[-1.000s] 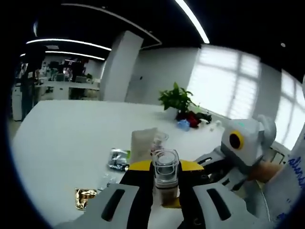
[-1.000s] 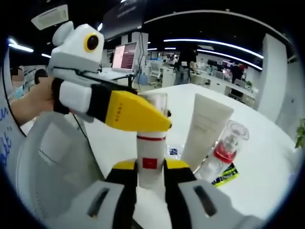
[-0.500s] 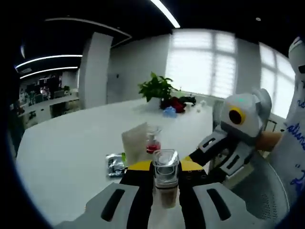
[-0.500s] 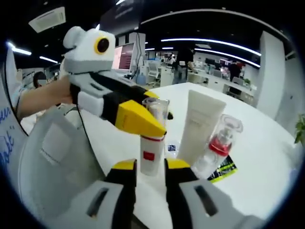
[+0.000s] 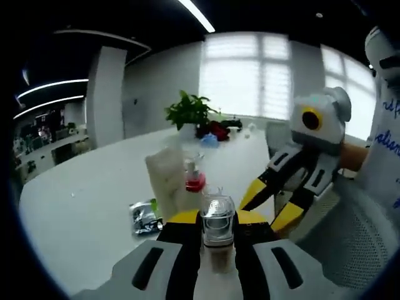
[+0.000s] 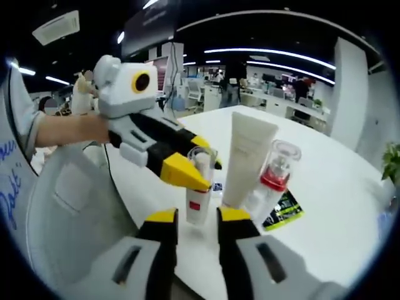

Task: Arrange the skincare products in the storage area until every visible bottle or jar stands upright without overlapping.

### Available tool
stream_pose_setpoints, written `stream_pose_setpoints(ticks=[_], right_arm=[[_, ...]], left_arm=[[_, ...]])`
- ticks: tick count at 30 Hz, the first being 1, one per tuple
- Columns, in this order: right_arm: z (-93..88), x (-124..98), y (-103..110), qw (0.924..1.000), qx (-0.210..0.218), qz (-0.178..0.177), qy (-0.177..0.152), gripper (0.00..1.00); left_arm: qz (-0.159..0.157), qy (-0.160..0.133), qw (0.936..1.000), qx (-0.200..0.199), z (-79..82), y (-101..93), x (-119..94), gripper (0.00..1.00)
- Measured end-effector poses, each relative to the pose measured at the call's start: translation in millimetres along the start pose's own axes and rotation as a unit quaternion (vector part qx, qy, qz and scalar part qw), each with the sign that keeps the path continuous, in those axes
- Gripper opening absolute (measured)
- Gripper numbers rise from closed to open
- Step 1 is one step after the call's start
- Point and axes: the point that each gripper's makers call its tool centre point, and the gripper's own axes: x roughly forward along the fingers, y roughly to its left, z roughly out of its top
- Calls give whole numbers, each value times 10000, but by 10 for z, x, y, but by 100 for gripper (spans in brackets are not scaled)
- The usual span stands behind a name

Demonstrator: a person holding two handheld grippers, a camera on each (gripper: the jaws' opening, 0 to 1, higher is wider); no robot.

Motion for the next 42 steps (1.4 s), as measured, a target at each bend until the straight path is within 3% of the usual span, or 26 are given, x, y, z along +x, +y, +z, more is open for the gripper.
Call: stream_pose_setpoints(ticks=[17,22,27,35,42], right_arm=[[-30,-65,-39,10000,46,-70,2,28],[-43,-66,-50,10000,52,-65,38,29],[-50,-64,-42,10000,41,-46,58,30],[-79,-78,-50,9999,49,-35,94,30],[-119,-77,-57,9998,98,17,168,31]], left_arm=[[-65,19,9998,187,-253,64,116,16],[-150,-71,9997,205,-224,27,119,17],[-187,-53,9996,204,-226,8,105,24],[-57,146,9996,217,-269,52,63,28],[141,736,9968,265,-480,78,32,31]])
